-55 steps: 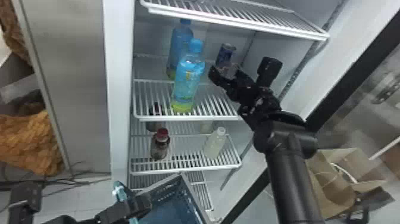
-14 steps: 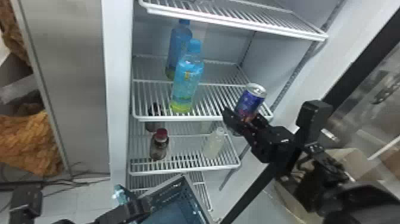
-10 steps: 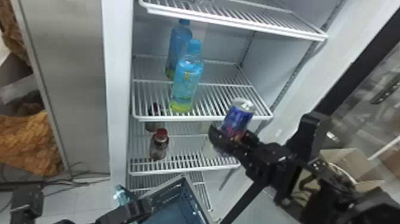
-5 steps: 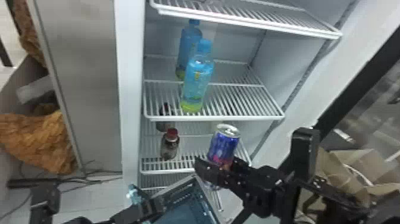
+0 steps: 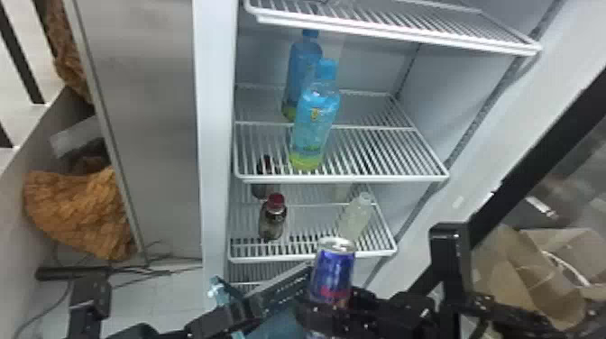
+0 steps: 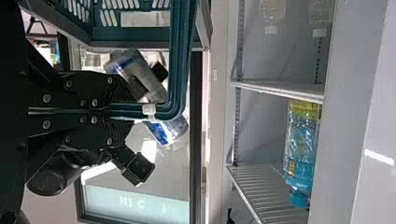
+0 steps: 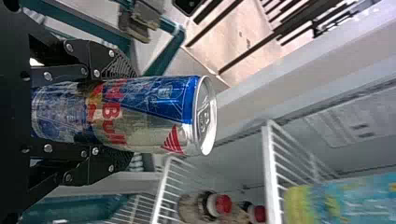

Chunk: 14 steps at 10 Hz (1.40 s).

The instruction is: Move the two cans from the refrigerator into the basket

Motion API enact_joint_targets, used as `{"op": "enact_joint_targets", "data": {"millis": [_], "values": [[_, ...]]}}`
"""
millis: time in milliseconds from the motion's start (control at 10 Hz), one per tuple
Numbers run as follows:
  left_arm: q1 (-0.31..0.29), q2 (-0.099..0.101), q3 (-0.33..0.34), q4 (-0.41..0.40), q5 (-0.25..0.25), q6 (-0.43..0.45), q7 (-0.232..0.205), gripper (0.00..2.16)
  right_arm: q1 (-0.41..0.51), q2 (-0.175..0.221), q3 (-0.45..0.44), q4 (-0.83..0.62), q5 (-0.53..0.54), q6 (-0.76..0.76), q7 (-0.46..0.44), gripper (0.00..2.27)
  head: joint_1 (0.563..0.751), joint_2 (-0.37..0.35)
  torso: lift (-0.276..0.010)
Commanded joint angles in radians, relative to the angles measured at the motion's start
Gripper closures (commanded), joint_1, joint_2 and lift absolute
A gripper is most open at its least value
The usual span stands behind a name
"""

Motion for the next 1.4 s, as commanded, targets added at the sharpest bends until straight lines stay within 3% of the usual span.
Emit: {"op": "enact_joint_targets", "data": {"millis": [0,100,300,400,700,1000,1200,1300], "values": [[0.000,0.000,0.002,0.000,-0.001,-0.001,0.000,1.20,-0.016,-0.005,0.008,-0.001,0.011,0.076,0.012,1.27,0.695,-0.259,-0.035],[0.000,0.000,0.002,0.000,0.001,-0.001,0.000,1.20,-0.035,-0.015,0.020,0.011,0.007,0.127,0.030,1.11,0.695,-0.259,-0.035],[0.000,0.000,0.002,0.000,0.001,-0.001,0.000,1.20,-0.072,-0.023,0.040,0.065,-0.003,0.152,0.079,0.39,0.695,-0.246,-0.035],[0.000,-0.002,0.002,0.000,0.001,-0.001,0.000,1.20,-0.075,-0.021,0.032,0.078,-0.029,0.140,0.079,0.14,0.695,-0.241,-0.035],[0.003,0.000,0.004,0.002,0.001,-0.001,0.000,1.20,-0.065,-0.006,-0.038,0.090,-0.043,0.044,0.079,0.13,0.695,-0.241,-0.035],[0.008,-0.002,0.002,0.002,-0.003,0.002,0.000,1.20,-0.006,0.041,-0.141,0.173,-0.027,-0.307,0.082,0.13,0.695,-0.278,-0.035],[0.008,0.000,0.002,0.005,-0.005,0.007,0.000,1.20,0.046,0.058,-0.179,0.326,-0.125,-0.582,0.096,0.13,0.695,-0.325,-0.035],[0.008,-0.002,0.002,0.005,-0.005,0.007,0.000,1.20,0.078,0.072,-0.209,0.328,-0.089,-0.636,0.096,0.13,0.695,-0.350,-0.035]]}}
